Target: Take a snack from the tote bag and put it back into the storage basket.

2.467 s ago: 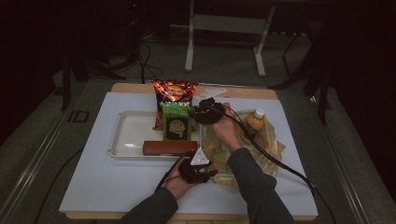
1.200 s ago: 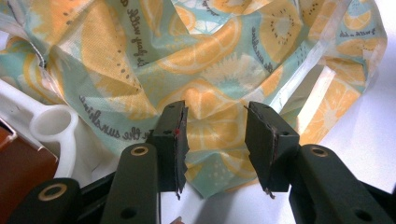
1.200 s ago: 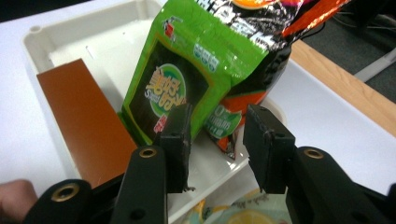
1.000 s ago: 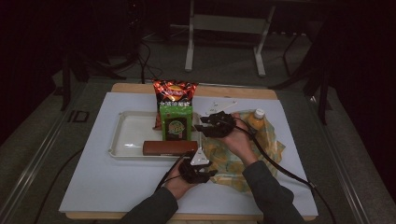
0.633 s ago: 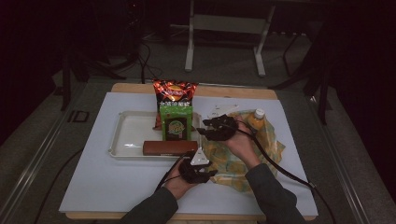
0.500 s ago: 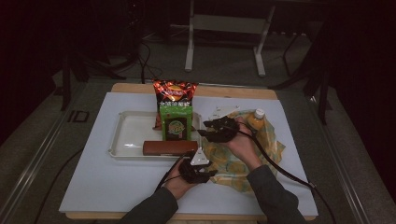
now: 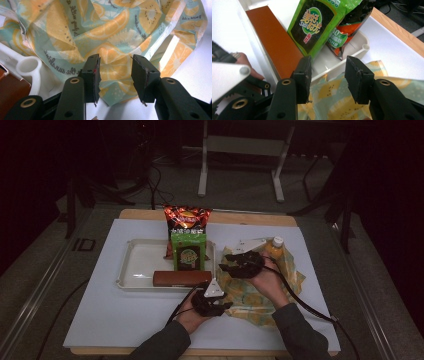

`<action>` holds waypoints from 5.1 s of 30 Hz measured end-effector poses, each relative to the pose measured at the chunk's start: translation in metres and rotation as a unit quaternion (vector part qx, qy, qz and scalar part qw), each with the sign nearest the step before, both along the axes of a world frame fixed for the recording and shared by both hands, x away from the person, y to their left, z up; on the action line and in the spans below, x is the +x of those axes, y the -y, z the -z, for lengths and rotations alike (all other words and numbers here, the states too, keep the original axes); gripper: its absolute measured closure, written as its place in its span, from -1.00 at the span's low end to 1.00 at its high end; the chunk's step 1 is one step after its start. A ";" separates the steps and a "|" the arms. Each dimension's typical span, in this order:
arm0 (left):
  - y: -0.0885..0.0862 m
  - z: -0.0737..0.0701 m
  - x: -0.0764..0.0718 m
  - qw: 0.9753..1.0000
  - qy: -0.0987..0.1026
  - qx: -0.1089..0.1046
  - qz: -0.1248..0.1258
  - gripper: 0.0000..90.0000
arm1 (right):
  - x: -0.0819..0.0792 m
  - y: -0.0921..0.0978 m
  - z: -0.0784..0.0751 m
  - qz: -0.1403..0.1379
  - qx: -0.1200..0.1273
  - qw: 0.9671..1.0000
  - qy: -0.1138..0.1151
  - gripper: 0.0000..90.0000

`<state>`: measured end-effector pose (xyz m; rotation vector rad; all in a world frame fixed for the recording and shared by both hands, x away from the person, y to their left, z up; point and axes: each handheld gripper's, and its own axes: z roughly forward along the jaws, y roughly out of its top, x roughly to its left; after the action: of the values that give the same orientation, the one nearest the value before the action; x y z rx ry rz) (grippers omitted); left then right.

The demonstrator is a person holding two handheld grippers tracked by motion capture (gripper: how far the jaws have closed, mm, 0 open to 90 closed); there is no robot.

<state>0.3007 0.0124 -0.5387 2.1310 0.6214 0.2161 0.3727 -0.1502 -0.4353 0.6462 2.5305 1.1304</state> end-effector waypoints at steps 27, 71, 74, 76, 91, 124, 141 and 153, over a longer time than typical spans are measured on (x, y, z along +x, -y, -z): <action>0.000 0.000 0.000 1.000 0.001 -0.002 -0.001 0.28 | -0.026 0.046 0.024 0.021 0.018 0.999 -0.027 0.35; -0.002 0.000 0.002 1.000 -0.008 -0.008 -0.004 0.28 | -0.078 0.084 0.069 0.035 -0.008 0.998 -0.058 0.61; -0.003 0.000 0.002 1.000 -0.011 -0.010 -0.004 0.28 | -0.079 0.084 0.072 0.037 -0.009 0.998 -0.059 0.62; -0.003 0.000 0.002 1.000 -0.011 -0.010 -0.004 0.28 | -0.079 0.084 0.074 0.037 -0.006 0.997 -0.063 0.62; -0.001 -0.015 -0.004 0.999 -0.011 -0.045 0.000 0.20 | -0.076 0.086 0.087 0.041 -0.006 0.997 -0.071 0.62; 0.049 -0.069 0.041 0.998 0.039 -0.045 -0.026 0.18 | -0.079 0.085 0.095 0.045 -0.003 0.996 -0.075 0.59; 0.079 -0.071 0.059 0.997 0.052 -0.019 -0.052 0.07 | -0.079 0.084 0.096 0.048 0.001 0.996 -0.074 0.59; 0.090 -0.070 0.073 0.996 0.051 -0.031 -0.066 -0.11 | -0.080 0.083 0.097 0.048 0.004 0.996 -0.073 0.58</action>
<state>0.3736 -0.0778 -0.4683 2.0086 0.7005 0.3706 0.2932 -0.2335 -0.5319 0.8720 2.5853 1.0969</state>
